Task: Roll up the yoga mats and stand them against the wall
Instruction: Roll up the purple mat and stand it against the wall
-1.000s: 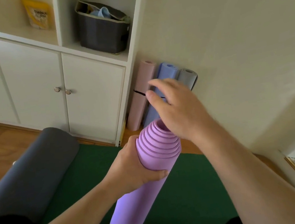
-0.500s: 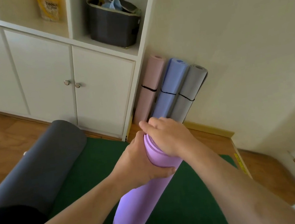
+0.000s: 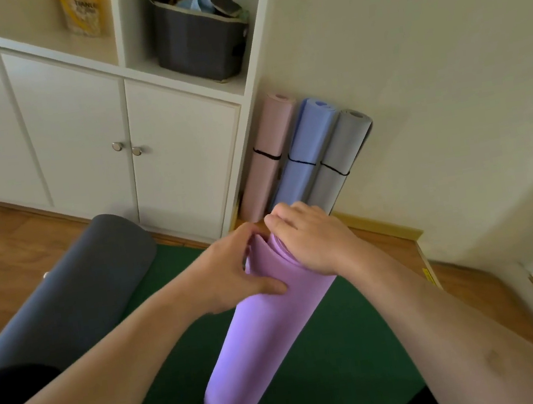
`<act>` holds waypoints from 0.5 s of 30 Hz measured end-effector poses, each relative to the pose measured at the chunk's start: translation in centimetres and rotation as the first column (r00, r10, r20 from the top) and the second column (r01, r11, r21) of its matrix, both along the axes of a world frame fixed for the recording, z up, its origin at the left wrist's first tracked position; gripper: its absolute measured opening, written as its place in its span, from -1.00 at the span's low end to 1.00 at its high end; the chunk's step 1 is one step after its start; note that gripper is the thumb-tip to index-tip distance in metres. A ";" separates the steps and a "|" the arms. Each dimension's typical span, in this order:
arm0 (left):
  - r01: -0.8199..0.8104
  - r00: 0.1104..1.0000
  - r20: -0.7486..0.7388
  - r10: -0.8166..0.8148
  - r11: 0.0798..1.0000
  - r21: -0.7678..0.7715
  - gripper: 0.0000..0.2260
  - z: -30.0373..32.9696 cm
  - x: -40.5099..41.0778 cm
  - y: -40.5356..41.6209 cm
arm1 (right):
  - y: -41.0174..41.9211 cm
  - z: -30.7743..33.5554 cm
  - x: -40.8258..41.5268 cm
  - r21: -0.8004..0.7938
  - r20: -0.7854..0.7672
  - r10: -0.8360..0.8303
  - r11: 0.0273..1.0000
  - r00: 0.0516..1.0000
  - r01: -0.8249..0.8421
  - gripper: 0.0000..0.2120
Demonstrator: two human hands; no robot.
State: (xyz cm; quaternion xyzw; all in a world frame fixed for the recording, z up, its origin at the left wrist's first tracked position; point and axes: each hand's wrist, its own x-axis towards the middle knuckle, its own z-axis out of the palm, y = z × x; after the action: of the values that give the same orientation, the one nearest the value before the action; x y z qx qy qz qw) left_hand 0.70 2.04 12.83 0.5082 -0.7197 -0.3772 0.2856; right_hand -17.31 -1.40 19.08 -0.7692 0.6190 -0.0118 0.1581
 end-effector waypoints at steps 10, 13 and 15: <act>-0.070 0.997 -0.048 0.064 0.988 -0.140 -0.75 1.5 2.2 -0.3 | 0.3 0.2 0.5 -0.048 -0.061 0.075 0.996 0.995 -0.078 -0.69; -0.058 0.996 -0.070 0.048 0.988 -0.144 -0.75 1.6 2.4 -0.6 | 0.3 0.3 1.0 -0.059 -0.071 0.092 0.994 0.993 -0.096 -0.69; -0.060 0.995 -0.085 0.050 0.991 -0.117 -0.79 1.2 2.3 -0.8 | 0.3 0.3 1.1 -0.054 -0.067 0.101 0.993 0.993 -0.104 -0.69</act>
State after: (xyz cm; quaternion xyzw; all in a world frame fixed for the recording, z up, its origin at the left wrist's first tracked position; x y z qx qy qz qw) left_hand 2.97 1.24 14.08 0.4940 -0.7143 -0.3459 0.3550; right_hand -16.19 -1.07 19.36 -0.8042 0.5829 0.0033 0.1161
